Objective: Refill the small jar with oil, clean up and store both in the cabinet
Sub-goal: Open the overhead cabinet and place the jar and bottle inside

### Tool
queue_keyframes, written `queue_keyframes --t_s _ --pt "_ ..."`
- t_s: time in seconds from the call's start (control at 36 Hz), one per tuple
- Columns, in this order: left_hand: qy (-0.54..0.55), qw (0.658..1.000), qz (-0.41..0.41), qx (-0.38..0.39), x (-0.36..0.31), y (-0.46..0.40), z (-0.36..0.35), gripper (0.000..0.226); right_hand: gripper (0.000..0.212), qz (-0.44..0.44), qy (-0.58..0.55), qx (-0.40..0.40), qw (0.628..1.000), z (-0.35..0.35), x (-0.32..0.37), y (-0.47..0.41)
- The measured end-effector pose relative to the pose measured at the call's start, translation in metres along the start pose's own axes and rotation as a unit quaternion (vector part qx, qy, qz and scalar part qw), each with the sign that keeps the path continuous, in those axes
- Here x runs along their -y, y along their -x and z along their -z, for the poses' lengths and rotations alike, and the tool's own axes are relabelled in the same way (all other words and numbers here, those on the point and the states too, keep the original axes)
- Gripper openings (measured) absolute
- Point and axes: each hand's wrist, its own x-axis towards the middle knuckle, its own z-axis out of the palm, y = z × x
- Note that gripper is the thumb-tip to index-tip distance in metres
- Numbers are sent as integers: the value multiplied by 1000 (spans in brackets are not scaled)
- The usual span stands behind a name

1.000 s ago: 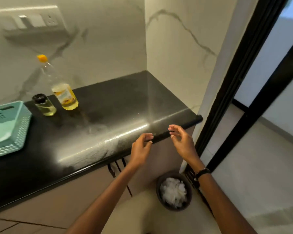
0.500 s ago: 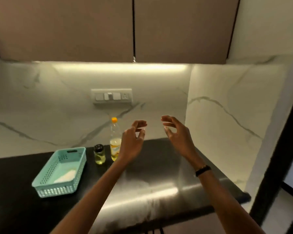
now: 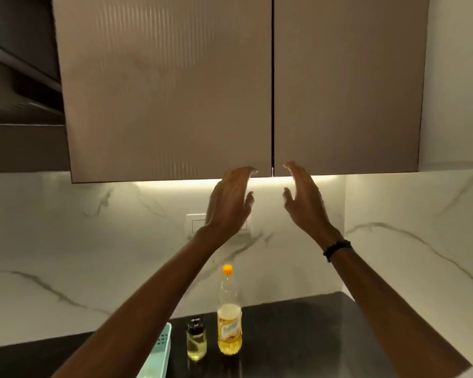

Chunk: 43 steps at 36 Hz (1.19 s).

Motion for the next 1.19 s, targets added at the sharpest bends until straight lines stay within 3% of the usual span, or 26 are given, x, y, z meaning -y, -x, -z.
queue_keyframes --t_s 0.42,0.56,0.72,0.97,1.11,1.19 --pt "-152 980 -125 20 52 -47 -85 83 85 110 201 1 973 -63 -59 -44" --pt "-214 965 -146 27 64 -58 -106 87 82 110 285 -20 952 -73 -71 -50" --pt "-280 946 -163 -21 74 -71 -132 85 70 131 390 -42 911 -84 -90 -58" --pt "-338 921 -179 -78 74 -81 -143 66 67 169 441 -87 877 -80 -92 -61" --pt "-319 928 -166 -95 65 -80 -140 67 71 164 420 -75 889 -76 -87 -58" --pt "-306 933 -161 -105 59 -76 -137 69 75 160 360 -73 916 -73 -84 -58"
